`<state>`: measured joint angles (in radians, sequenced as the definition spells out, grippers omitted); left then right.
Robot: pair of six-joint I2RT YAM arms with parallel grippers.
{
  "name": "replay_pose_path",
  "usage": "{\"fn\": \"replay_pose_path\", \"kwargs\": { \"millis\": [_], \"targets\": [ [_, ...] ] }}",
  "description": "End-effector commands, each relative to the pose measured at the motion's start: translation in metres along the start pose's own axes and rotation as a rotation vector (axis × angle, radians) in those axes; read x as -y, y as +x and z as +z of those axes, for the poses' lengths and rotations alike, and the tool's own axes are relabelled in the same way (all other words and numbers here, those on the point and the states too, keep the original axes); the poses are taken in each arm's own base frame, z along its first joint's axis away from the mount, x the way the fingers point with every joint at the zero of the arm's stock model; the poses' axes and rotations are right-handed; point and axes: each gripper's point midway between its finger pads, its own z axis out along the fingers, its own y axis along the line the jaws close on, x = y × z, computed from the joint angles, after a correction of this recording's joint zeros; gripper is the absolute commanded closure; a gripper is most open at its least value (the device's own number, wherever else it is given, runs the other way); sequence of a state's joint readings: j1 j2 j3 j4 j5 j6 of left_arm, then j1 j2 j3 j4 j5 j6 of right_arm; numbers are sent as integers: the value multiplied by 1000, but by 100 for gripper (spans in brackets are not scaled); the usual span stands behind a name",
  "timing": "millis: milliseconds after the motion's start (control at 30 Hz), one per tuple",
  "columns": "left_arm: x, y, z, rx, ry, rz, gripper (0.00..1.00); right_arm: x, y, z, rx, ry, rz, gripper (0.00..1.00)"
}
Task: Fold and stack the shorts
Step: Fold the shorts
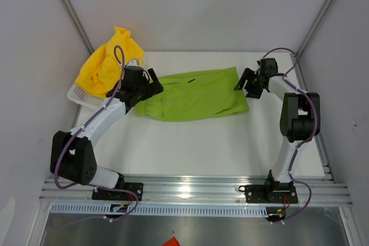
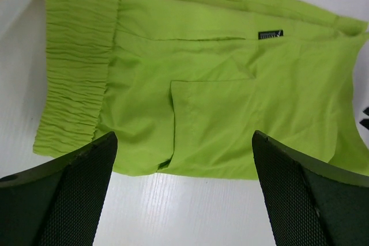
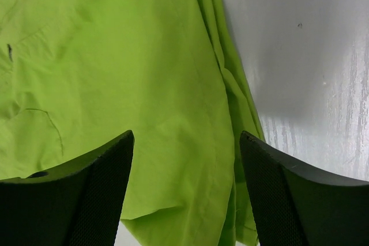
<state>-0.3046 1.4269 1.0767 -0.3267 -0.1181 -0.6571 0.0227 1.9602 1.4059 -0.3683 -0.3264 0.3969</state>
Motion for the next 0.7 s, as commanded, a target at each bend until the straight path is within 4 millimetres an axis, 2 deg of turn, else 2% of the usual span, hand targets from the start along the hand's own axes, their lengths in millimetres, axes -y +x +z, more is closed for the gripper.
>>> {"fn": "replay_pose_path", "kwargs": {
  "millis": [0,67,133,167,367,467,500,567,600,667],
  "targets": [
    [23,-15,-6,63,132,73,1,3,4,11,-15,-10,-27,24],
    [24,-14,2,48,124,84,1,11,7,16,-26,14,-19,24],
    [19,-2,15,-6,101,96,1,14,9,19,-32,26,-17,25],
    [24,-6,17,-5,105,103,1,17,12,23,-42,33,-13,25],
    [23,7,39,-53,85,122,1,20,18,34,-74,92,-52,26],
    [26,3,50,-51,77,127,1,22,24,40,-90,114,-57,30],
    [21,13,61,-90,56,133,1,26,26,41,-90,138,-60,35],
    [27,11,68,-100,62,140,2,27,29,41,-95,170,-76,41],
    [23,18,76,-125,43,145,2,33,28,42,-84,211,-85,47],
    [23,15,81,-123,30,154,2,37,30,39,-84,257,-101,56]
  ]
}}
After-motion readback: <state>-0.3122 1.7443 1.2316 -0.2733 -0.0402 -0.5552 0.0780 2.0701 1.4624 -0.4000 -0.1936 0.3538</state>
